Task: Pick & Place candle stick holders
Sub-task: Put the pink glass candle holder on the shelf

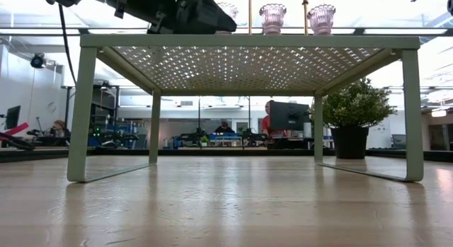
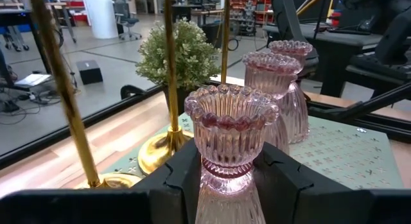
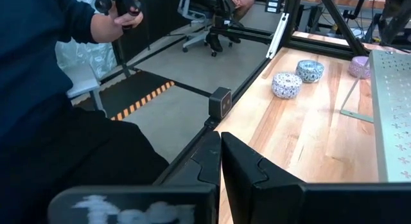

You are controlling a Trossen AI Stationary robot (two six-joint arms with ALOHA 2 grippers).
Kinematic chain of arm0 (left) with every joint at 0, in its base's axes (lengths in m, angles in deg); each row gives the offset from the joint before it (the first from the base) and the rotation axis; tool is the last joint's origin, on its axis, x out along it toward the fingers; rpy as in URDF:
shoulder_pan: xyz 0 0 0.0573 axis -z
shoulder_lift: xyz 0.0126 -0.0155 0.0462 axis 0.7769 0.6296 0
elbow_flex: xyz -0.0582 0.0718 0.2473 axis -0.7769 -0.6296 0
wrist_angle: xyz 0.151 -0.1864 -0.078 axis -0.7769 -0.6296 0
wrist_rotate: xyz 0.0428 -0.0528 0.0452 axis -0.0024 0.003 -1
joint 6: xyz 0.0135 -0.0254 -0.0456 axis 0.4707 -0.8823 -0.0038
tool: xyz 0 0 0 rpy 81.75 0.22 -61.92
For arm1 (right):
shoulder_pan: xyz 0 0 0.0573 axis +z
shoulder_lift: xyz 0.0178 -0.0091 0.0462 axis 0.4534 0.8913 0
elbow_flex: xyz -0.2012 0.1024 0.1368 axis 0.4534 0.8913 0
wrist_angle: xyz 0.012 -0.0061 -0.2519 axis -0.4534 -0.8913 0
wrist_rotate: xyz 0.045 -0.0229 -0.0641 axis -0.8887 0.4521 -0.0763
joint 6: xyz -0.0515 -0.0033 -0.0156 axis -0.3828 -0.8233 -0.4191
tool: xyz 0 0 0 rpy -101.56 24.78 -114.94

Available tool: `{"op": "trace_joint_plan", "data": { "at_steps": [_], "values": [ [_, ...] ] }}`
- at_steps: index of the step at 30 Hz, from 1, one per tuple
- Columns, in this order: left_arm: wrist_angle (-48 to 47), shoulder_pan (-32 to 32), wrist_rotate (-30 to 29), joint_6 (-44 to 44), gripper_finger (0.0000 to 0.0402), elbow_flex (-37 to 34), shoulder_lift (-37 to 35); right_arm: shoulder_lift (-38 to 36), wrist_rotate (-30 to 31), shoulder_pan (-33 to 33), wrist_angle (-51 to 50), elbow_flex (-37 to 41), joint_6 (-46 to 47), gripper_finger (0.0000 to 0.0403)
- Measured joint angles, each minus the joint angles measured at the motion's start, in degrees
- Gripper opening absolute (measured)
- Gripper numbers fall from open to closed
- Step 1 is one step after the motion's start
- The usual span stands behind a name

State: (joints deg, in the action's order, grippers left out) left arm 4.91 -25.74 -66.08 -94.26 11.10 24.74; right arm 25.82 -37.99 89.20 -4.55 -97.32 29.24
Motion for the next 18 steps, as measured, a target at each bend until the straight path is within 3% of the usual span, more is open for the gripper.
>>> {"op": "trace_joint_plan", "data": {
  "at_steps": [18],
  "values": [
    [-1.5,0.2,0.0,0.0,0.0122,-0.1,-0.5,0.0,0.0,0.0,0.0,0.0,0.2,0.0009]
  ]
}}
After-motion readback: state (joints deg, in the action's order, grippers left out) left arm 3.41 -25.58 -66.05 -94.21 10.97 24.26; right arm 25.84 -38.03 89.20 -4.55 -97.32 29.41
